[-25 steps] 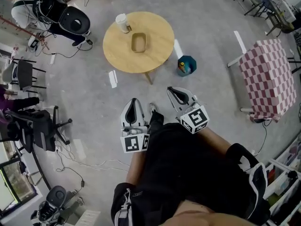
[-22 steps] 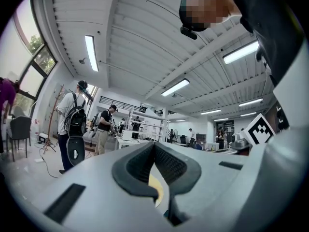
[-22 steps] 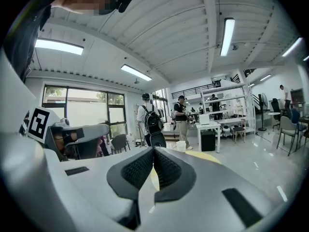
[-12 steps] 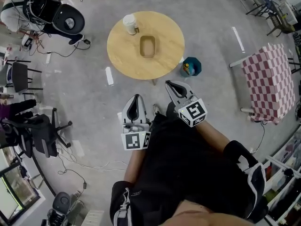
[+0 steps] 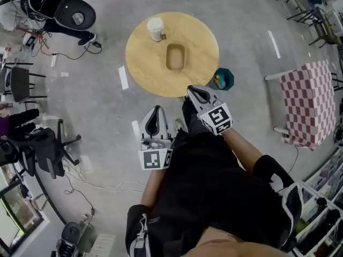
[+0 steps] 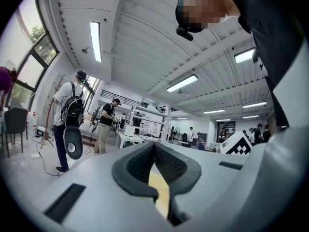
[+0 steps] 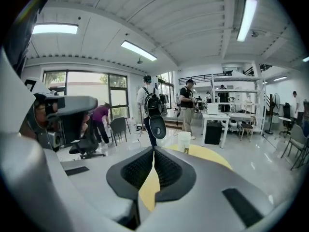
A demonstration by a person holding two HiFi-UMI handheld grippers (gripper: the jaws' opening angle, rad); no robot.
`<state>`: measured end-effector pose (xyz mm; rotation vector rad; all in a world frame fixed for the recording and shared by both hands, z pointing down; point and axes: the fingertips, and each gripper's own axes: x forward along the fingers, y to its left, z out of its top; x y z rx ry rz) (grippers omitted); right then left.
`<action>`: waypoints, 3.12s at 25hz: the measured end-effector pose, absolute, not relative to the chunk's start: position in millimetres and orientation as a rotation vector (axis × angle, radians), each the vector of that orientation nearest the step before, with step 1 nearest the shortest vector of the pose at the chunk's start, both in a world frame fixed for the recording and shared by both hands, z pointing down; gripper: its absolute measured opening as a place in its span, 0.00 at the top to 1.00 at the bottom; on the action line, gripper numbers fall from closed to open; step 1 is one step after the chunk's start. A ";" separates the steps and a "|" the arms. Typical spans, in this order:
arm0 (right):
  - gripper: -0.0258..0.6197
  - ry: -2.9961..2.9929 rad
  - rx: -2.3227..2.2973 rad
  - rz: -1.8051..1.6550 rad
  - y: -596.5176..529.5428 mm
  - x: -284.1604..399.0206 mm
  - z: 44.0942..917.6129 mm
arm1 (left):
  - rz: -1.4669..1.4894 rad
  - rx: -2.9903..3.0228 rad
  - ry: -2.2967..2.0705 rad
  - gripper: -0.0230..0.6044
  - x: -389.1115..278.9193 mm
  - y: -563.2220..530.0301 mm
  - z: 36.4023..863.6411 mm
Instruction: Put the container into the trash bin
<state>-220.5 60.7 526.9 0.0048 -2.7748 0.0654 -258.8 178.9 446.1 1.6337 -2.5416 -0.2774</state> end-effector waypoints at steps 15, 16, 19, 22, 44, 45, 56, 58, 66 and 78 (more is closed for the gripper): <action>0.90 -2.345 -0.267 -0.062 -10.9 -310.9 676.1 | -0.263 1.474 -2.522 0.95 -357.7 89.3 478.5; 0.89 -2.309 -0.293 -0.071 -12.3 -314.2 688.1 | -0.262 1.468 -2.521 0.95 -362.1 84.3 480.1; 0.84 -2.201 -0.367 -0.125 -11.3 -320.8 725.1 | -0.260 1.439 -2.519 0.95 -373.1 76.3 487.0; 0.79 -2.095 -0.429 -0.200 -11.4 -324.4 761.3 | -0.256 1.404 -2.517 0.95 -381.7 71.5 495.4; 0.88 -1.833 -0.590 -0.463 -7.4 -331.2 856.6 | -0.253 1.280 -2.533 0.95 -397.4 72.0 518.8; 0.89 -1.832 -0.583 -0.464 -7.9 -331.4 855.5 | -0.255 1.282 -2.534 0.95 -398.1 73.1 517.7; 0.90 -1.889 -0.500 -0.448 1.2 -305.4 817.1 | -0.286 1.373 -2.539 0.95 -367.6 101.4 496.8; 0.90 -1.911 -0.471 -0.433 6.6 -295.4 806.1 | -0.288 1.403 -2.535 0.95 -357.4 111.1 492.1; 0.90 -2.010 -0.319 -0.399 36.8 -242.0 749.6 | -0.288 1.596 -2.481 0.95 -308.5 144.9 470.2; 0.90 -2.106 -0.063 -0.294 50.3 -129.0 673.1 | -0.317 1.887 -2.285 0.95 -217.3 134.4 451.8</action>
